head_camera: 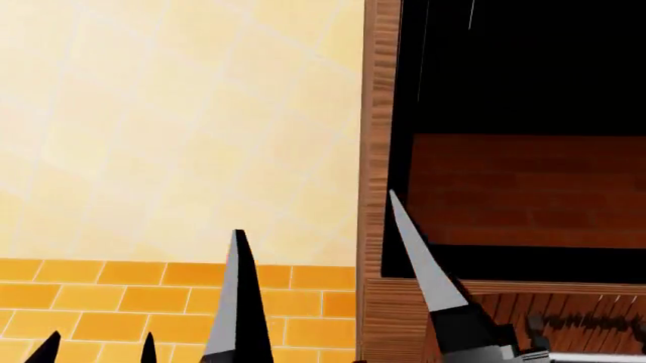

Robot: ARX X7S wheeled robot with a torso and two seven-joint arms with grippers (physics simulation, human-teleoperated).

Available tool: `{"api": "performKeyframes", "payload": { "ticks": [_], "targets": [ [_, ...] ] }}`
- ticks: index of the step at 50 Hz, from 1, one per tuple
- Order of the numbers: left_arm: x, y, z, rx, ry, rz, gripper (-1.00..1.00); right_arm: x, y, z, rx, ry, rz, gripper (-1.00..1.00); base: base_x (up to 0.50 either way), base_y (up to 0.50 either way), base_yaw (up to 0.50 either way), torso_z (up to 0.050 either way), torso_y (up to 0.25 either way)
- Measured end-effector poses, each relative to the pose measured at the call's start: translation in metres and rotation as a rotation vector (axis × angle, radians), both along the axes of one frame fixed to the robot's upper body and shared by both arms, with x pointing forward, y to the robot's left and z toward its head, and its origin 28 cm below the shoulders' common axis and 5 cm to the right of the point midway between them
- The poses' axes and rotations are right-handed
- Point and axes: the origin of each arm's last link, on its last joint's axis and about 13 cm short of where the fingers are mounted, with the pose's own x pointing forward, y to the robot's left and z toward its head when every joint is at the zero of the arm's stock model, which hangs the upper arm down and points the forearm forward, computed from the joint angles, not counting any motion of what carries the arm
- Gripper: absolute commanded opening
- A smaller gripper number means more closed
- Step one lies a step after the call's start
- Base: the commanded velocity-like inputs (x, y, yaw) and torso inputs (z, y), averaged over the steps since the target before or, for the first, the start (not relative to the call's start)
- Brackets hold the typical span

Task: Close the microwave door

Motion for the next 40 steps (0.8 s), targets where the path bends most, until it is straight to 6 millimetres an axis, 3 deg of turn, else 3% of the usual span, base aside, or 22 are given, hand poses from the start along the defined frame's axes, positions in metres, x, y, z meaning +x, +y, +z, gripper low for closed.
{"api": "performKeyframes", "payload": {
  "ticks": [14,32,40],
  "targets": [
    [0.0,0.0,-0.001,-0.003,0.001,-0.001,1.0,-0.01,0.009,0.034,0.02,-0.177,0.034,1.0,0.0,0.0,0.0,0.0,0.0],
    [0.0,0.0,-0.001,-0.002,0.0,-0.002,1.0,-0.015,0.011,0.043,0.05,-0.252,0.052,1.0,0.0,0.0,0.0,0.0,0.0],
    [0.0,0.0,-0.001,-0.002,0.001,-0.003,1.0,-0.017,0.011,0.044,0.054,-0.278,0.052,1.0,0.38,0.0,0.0,0.0,0.0]
  ]
}}
